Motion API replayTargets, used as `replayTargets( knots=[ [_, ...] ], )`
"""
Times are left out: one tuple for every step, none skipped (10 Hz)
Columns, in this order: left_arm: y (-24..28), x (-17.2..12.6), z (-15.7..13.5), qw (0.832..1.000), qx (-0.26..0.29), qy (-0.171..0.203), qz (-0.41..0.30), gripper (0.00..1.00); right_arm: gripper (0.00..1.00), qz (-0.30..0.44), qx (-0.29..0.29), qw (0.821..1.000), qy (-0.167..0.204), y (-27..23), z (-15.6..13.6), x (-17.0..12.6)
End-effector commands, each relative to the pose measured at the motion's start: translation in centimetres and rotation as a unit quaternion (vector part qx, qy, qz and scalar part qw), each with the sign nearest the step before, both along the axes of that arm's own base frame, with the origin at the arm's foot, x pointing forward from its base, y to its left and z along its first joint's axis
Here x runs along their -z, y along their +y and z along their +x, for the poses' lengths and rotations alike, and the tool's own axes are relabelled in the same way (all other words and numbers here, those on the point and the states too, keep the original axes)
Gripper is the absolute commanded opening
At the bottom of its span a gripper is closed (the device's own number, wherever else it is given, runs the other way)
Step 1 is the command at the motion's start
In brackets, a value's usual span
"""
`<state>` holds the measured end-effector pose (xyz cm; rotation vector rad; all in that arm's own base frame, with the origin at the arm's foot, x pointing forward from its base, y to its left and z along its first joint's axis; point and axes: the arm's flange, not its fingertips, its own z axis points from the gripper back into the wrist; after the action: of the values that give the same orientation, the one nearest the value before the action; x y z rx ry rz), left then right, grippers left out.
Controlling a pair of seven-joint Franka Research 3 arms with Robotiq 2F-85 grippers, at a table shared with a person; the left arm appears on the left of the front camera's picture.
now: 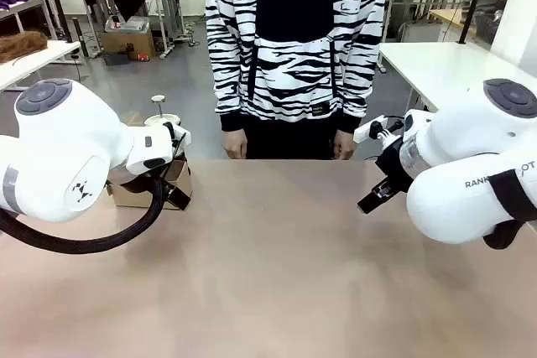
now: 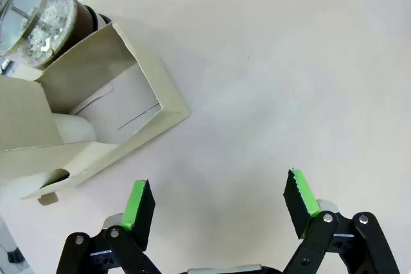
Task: Pour a drink into a cup and package it in a carrier.
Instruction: Pick up the 600 ml Paper Cup and place it in the middle top area of the table.
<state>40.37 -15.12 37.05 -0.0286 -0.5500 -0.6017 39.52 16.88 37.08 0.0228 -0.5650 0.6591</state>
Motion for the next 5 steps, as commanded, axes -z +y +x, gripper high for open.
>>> replayTargets(
  knots=[
    [0.00,0.00,0.00,1.000,0.000,0.000,0.000,1.00,1.00,0.000,0.000,1.000,0.000,0.00,0.00,0.00],
    [0.00,0.00,0.00,1.000,0.000,0.000,0.000,1.00,1.00,0.000,0.000,1.000,0.000,0.00,0.00,0.00],
    [0.00,0.00,0.00,1.000,0.000,0.000,0.000,1.00,1.00,0.000,0.000,1.000,0.000,0.00,0.00,0.00],
    [0.00,0.00,0.00,1.000,0.000,0.000,0.000,1.00,1.00,0.000,0.000,1.000,0.000,0.00,0.00,0.00],
    [0.00,0.00,0.00,1.000,0.000,0.000,0.000,1.00,1.00,0.000,0.000,1.000,0.000,0.00,0.00,0.00]
  ],
)
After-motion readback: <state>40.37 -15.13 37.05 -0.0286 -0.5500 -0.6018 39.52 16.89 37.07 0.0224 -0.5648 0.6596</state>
